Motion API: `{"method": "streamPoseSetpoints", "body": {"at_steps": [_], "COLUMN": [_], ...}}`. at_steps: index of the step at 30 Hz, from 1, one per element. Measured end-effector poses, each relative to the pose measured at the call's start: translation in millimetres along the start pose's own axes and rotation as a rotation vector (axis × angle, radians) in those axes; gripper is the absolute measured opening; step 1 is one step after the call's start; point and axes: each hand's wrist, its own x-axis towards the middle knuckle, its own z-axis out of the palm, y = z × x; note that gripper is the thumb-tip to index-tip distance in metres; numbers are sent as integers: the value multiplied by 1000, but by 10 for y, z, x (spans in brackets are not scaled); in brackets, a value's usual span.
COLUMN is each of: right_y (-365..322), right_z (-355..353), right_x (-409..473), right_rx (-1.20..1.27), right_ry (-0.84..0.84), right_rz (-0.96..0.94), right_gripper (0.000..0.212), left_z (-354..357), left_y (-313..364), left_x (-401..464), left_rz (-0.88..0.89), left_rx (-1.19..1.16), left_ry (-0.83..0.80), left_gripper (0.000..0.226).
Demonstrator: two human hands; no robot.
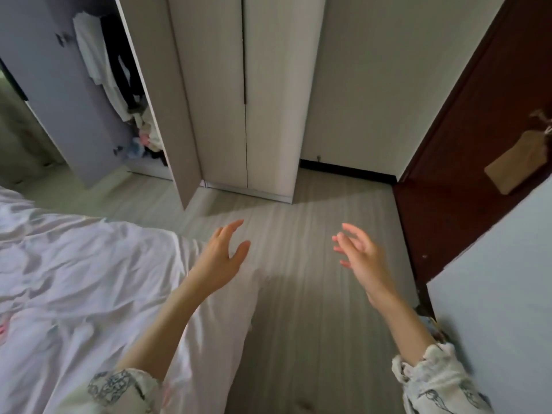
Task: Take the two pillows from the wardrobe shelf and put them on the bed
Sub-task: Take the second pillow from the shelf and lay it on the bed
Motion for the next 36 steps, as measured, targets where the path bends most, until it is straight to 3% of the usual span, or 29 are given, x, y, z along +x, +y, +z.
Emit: {"method": "streamPoseSetpoints", "body": {"at_steps": [10,17,26,36], "right_y": [-228,-552,-977,-1819], "right_z": [160,499,1867,3926], "right_x": [2430,3956,5609,7006], "right_rx": [10,-36,-62,-141], "right_ry": [-194,-309,-523,-779], "right_rz": [-71,-97,-146,-267], "right_gripper": [24,29,29,28], "left_z": [238,-9,-390,-1584], "left_y": [-17,-166,-1070,-2148], "left_x": [2068,3305,4641,5838], "left_rz": [-80,-125,-267,-445], "left_rx": [-21,34,-12,-27], "left_ry": [105,226,361,552], "left_gripper": [50,47,50,49]}}
